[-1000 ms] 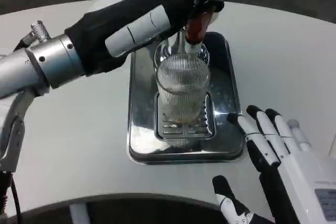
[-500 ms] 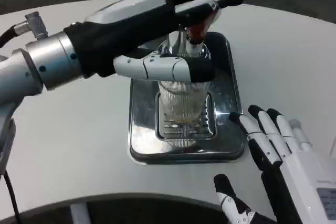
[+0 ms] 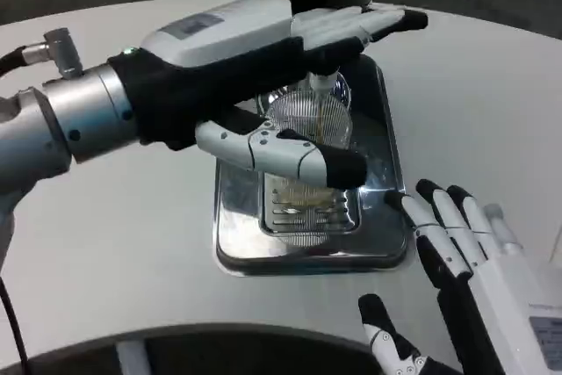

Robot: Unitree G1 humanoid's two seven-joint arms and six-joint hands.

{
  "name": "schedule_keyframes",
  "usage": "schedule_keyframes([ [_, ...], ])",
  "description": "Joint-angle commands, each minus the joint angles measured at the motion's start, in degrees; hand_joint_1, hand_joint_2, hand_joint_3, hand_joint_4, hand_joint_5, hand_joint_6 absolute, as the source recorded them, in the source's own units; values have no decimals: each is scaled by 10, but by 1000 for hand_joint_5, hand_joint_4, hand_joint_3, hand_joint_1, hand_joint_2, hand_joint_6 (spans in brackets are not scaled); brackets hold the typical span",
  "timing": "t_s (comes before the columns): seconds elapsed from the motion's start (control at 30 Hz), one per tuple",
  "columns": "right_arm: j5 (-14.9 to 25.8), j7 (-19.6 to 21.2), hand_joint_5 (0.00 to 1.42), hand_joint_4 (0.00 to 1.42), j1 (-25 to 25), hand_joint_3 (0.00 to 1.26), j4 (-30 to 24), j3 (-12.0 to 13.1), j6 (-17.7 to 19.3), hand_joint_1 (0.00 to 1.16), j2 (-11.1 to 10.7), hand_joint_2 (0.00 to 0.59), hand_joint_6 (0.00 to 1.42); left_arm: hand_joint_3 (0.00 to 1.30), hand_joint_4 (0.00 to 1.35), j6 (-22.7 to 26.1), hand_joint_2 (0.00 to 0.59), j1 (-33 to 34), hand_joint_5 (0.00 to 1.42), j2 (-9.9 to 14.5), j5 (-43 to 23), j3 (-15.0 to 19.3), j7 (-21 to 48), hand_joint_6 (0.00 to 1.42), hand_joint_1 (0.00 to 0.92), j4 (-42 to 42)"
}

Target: Grasp the cup under the faucet to collect the drink, then remove the cup.

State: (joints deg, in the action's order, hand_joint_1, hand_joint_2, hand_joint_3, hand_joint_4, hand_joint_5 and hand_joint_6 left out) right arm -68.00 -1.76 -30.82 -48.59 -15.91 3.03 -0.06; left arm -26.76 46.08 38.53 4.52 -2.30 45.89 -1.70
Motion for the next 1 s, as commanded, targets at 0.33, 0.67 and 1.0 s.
schedule_keyframes([
  [0.33,1,3,13,32,1,124,20,-4,-20,492,9,451,5,0,0,-67,121,-26,0,33,54,-23,-27,0,0,14],
  [0.67,92,1,15,42,49,106,58,6,-45,461,28,384,17,0,0,-78,129,-30,0,44,62,-23,-41,0,0,17],
  [1.0,133,-35,0,0,143,1,117,10,-107,489,25,284,17,0,0,-70,129,-35,0,49,51,-19,-45,0,0,25],
])
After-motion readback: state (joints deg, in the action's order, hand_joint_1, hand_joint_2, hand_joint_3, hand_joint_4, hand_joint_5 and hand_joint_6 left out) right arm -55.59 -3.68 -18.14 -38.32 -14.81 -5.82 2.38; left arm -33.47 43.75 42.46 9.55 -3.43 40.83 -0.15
